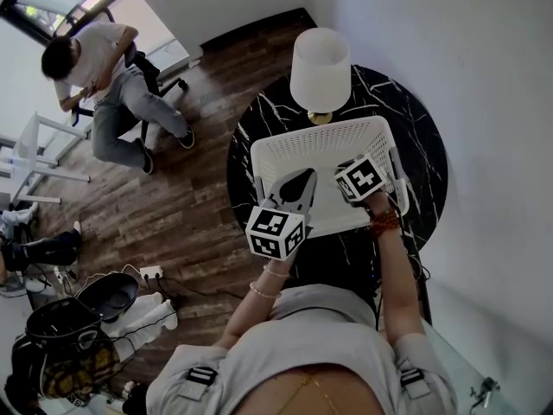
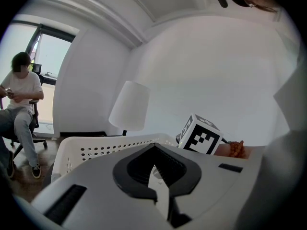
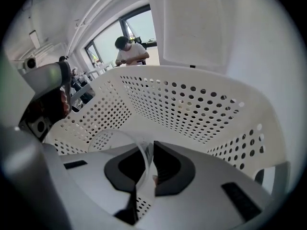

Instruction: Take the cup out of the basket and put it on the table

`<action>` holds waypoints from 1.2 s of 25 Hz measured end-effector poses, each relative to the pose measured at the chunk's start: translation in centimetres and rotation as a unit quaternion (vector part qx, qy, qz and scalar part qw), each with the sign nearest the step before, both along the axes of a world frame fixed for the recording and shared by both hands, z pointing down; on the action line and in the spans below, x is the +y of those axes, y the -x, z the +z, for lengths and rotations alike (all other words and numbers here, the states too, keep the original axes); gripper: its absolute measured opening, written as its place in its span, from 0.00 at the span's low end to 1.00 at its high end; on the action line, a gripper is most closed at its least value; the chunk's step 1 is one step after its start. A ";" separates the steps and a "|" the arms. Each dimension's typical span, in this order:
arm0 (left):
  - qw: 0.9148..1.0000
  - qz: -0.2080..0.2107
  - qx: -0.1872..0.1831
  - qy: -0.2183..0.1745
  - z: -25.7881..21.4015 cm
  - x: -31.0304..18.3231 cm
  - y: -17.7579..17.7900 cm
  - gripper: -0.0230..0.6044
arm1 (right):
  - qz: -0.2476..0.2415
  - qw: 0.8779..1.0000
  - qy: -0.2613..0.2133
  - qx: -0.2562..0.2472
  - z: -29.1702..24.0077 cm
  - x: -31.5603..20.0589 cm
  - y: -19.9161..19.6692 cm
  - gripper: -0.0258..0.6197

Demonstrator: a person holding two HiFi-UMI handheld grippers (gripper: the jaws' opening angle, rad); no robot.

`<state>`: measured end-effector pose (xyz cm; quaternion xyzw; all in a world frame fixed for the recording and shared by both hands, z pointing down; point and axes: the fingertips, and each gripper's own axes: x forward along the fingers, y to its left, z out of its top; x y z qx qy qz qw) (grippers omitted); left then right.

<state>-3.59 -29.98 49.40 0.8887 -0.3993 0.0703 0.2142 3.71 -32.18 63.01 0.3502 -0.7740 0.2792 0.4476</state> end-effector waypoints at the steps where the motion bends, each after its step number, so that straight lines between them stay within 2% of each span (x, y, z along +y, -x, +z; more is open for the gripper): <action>1: 1.000 0.000 0.000 0.000 0.0 0.1 0.0 0.05 | 0.001 1.000 -0.002 -0.003 -0.2 0.0 0.0 0.09; 18: 1.000 0.005 -0.006 -0.008 -0.6 1.5 -0.4 0.04 | 0.023 0.998 -0.036 -0.053 -3.8 1.1 0.0 0.09; 30: 1.000 0.005 -0.011 -0.017 -1.5 2.6 -0.4 0.05 | 0.045 0.991 -0.065 -0.103 -6.4 2.4 0.1 0.09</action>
